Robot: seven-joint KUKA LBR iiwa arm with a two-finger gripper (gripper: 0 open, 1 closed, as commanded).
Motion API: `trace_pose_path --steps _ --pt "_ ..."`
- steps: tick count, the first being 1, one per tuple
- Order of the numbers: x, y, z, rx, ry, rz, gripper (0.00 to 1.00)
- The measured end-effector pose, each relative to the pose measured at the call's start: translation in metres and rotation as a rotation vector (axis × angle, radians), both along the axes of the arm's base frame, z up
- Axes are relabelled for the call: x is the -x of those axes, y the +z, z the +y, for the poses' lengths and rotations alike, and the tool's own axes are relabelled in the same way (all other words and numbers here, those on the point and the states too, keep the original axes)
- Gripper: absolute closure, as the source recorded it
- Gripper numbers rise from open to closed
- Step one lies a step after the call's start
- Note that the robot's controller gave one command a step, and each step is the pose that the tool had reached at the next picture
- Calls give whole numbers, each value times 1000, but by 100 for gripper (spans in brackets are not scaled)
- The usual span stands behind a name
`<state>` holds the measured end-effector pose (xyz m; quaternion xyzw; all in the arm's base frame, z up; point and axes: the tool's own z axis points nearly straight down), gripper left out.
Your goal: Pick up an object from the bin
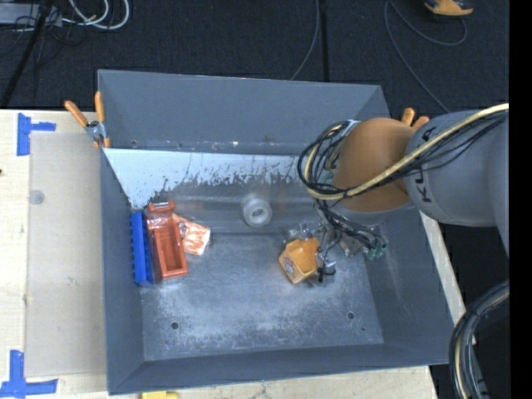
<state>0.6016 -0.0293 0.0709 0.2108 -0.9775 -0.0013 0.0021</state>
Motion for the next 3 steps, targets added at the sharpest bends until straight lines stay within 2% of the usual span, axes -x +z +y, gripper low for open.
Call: trace_pose_path --steps 1,2,3 --pt "0 0 0 0 1 0 100" --pt "2 105 -3 0 -16 -1 100" --pt "2 105 -3 0 -16 -1 100"
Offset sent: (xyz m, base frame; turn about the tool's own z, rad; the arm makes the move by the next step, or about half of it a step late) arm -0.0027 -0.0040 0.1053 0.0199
